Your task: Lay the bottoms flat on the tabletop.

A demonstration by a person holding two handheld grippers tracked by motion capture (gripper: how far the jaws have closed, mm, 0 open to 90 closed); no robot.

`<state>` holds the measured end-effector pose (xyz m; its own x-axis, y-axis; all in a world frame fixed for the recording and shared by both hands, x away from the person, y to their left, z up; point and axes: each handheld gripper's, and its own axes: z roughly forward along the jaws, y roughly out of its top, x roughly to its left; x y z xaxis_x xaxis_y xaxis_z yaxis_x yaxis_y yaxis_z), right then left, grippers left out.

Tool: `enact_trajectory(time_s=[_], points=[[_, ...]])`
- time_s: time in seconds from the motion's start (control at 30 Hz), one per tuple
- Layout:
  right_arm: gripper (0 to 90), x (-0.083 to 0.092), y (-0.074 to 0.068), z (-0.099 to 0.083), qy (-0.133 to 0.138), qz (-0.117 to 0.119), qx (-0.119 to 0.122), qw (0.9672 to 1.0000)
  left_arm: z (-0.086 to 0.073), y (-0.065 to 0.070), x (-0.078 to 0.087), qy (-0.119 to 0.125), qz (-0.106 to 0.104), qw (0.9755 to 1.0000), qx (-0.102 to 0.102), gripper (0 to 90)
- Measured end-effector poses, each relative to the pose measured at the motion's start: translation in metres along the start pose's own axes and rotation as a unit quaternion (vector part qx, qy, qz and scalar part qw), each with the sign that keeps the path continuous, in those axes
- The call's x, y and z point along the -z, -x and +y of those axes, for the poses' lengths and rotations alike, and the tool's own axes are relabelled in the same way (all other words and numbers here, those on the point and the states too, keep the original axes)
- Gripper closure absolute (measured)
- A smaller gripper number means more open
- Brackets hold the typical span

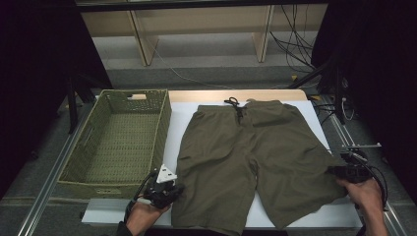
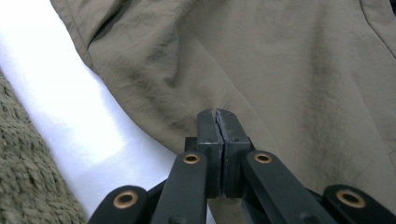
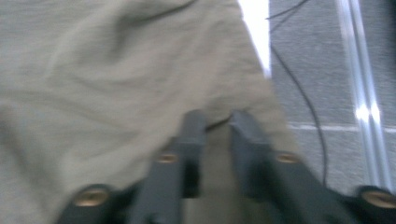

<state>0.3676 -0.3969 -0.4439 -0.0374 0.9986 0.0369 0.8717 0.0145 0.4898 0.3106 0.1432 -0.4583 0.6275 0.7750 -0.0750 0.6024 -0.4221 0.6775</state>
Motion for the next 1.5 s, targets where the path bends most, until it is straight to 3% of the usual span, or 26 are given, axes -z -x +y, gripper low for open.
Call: enact_trajectory(time_s=[0.03, 0.07, 0.13, 0.2, 0.23, 0.33, 0.43, 0.5, 0.67, 0.8, 0.9, 0.93, 1.0, 1.07, 1.1, 1.13, 1.37, 1.5], points=[[82.8, 0.0, 0.0, 0.0, 0.0, 0.0, 0.0, 1.0, 0.0, 0.0, 0.0, 0.0, 0.0, 1.0, 0.0, 88.2], [89.6, -0.003, -0.005, 0.004, -0.003, 0.006, 0.01, 0.9999, 0.0, -0.001, 0.001, 0.0, 0.0, 1.0, 0.001, 88.3], [90.0, -0.005, -0.006, 0.006, 0.0, 0.007, 0.007, 0.9999, -0.001, -0.001, 0.001, 0.0, 0.0, 1.0, 0.002, 88.3], [89.8, -0.011, -0.006, 0.012, -0.002, -0.012, 0.014, 0.9998, -0.001, -0.001, 0.002, 0.001, 0.0, 1.0, 0.002, 88.4], [86.3, -0.01, -0.005, 0.013, 0.001, -0.02, 0.012, 0.9997, -0.002, -0.001, 0.002, 0.0, 0.0, 1.0, 0.001, 88.4], [60.9, -0.003, -0.003, 0.014, 0.033, -0.033, 0.007, 0.9989, -0.003, -0.001, 0.003, -0.001, 0.0, 1.0, 0.001, 88.6], [54.2, -0.005, 0.004, 0.014, 0.025, -0.046, -0.003, 0.9986, -0.004, -0.002, 0.003, -0.003, 0.0, 1.0, 0.0, 88.7], [60.3, -0.01, 0.007, 0.012, 0.007, -0.037, -0.008, 0.9992, -0.004, -0.003, 0.004, -0.002, 0.0, 1.0, 0.002, 88.7], [90.0, -0.011, 0.004, 0.007, -0.02, 0.005, -0.005, 0.9998, -0.004, -0.004, 0.006, -0.002, 0.001, 1.0, 0.001, 88.8], [90.0, -0.005, -0.003, -0.001, -0.031, 0.01, 0.006, 0.9995, -0.005, -0.004, 0.006, -0.002, 0.004, 1.0, -0.002, 88.8], [90.0, 0.003, -0.005, -0.008, -0.021, 0.001, 0.002, 0.9998, -0.005, -0.005, 0.007, -0.002, 0.004, 1.0, -0.001, 88.8], [89.0, 0.005, -0.004, -0.009, -0.012, -0.008, 0.004, 0.9999, -0.005, -0.005, 0.007, -0.002, 0.004, 1.0, -0.001, 88.8], [74.3, 0.01, -0.001, -0.009, 0.018, -0.012, -0.004, 0.9998, -0.005, -0.005, 0.007, -0.001, 0.003, 1.0, -0.001, 88.8], [65.5, 0.012, 0.002, -0.009, 0.031, -0.015, -0.008, 0.9994, -0.005, -0.005, 0.007, -0.001, 0.003, 1.0, -0.002, 88.8], [65.5, 0.012, 0.002, -0.009, 0.031, -0.015, -0.008, 0.9994, -0.005, -0.005, 0.006, -0.002, 0.003, 1.0, -0.002, 88.8], [56.7, 0.012, 0.005, -0.007, 0.034, -0.025, -0.008, 0.9991, -0.005, -0.005, 0.006, -0.003, 0.003, 1.0, -0.002, 88.8], [54.1, 0.005, 0.016, -0.009, 0.008, -0.024, -0.028, 0.9993, -0.005, -0.005, 0.006, -0.003, 0.003, 1.0, -0.002, 88.8], [50.8, 0.006, 0.021, -0.01, 0.012, -0.032, -0.037, 0.9987, -0.005, -0.005, 0.006, -0.003, 0.003, 1.0, -0.003, 88.8]])
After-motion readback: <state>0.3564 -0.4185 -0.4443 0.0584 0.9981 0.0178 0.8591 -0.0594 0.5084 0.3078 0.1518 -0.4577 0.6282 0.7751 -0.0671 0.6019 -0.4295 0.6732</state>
